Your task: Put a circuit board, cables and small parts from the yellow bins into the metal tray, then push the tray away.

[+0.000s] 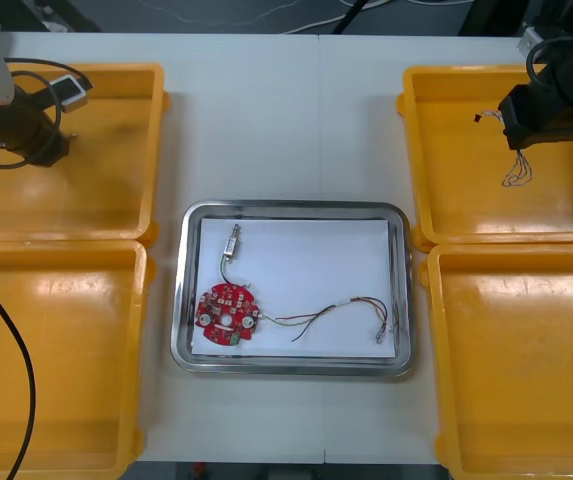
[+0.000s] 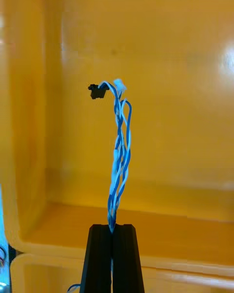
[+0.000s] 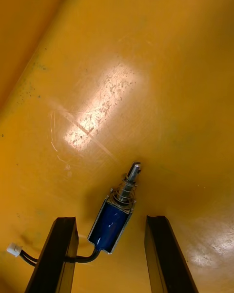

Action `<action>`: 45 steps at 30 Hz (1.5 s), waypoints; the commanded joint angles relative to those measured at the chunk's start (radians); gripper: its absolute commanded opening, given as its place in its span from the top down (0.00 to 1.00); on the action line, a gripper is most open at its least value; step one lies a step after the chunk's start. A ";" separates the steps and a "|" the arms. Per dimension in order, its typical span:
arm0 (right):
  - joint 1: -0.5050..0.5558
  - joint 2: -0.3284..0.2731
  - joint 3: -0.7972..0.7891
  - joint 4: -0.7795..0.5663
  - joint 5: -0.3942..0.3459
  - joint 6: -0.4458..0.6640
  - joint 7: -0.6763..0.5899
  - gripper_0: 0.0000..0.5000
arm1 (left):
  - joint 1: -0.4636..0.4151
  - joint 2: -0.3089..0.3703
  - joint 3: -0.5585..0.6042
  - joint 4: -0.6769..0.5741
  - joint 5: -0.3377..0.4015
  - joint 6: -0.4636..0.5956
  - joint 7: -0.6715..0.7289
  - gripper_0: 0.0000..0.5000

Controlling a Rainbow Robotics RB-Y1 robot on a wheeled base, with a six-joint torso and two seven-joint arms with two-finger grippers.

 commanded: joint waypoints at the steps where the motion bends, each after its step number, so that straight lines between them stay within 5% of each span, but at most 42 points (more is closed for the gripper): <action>1: 0.034 -0.044 -0.025 -0.171 -0.025 0.006 0.111 1.00 | -0.034 -0.006 -0.007 -0.012 -0.016 -0.009 -0.096 0.25; 7: 0.113 -0.042 -0.022 -0.318 -0.118 0.006 0.215 1.00 | -0.021 -0.006 -0.004 -0.012 -0.018 -0.011 -0.096 0.25; 10: 0.131 -0.042 -0.018 -0.358 -0.166 0.006 0.256 1.00 | -0.014 -0.006 -0.004 -0.012 -0.011 -0.009 -0.096 0.34; 13: 0.154 -0.044 0.004 -0.404 -0.227 0.006 0.266 1.00 | -0.008 -0.006 -0.004 -0.012 -0.008 -0.011 -0.096 0.53; 20: 0.156 -0.061 0.123 -0.501 -0.253 0.006 0.276 1.00 | 0.002 -0.006 -0.004 -0.012 -0.008 -0.014 -0.096 0.73; 22: 0.156 -0.061 0.163 -0.527 -0.253 0.006 0.289 1.00 | 0.006 -0.006 -0.004 -0.012 -0.005 -0.019 -0.096 0.99; 35: 0.165 -0.035 0.351 -0.559 -0.174 -0.014 0.466 1.00 | 0.012 -0.002 0.026 -0.012 0.030 0.021 -0.096 1.00; 45: 0.217 0.010 0.489 -0.558 -0.071 -0.169 0.557 1.00 | 0.060 0.043 0.053 -0.067 0.125 0.130 -0.096 1.00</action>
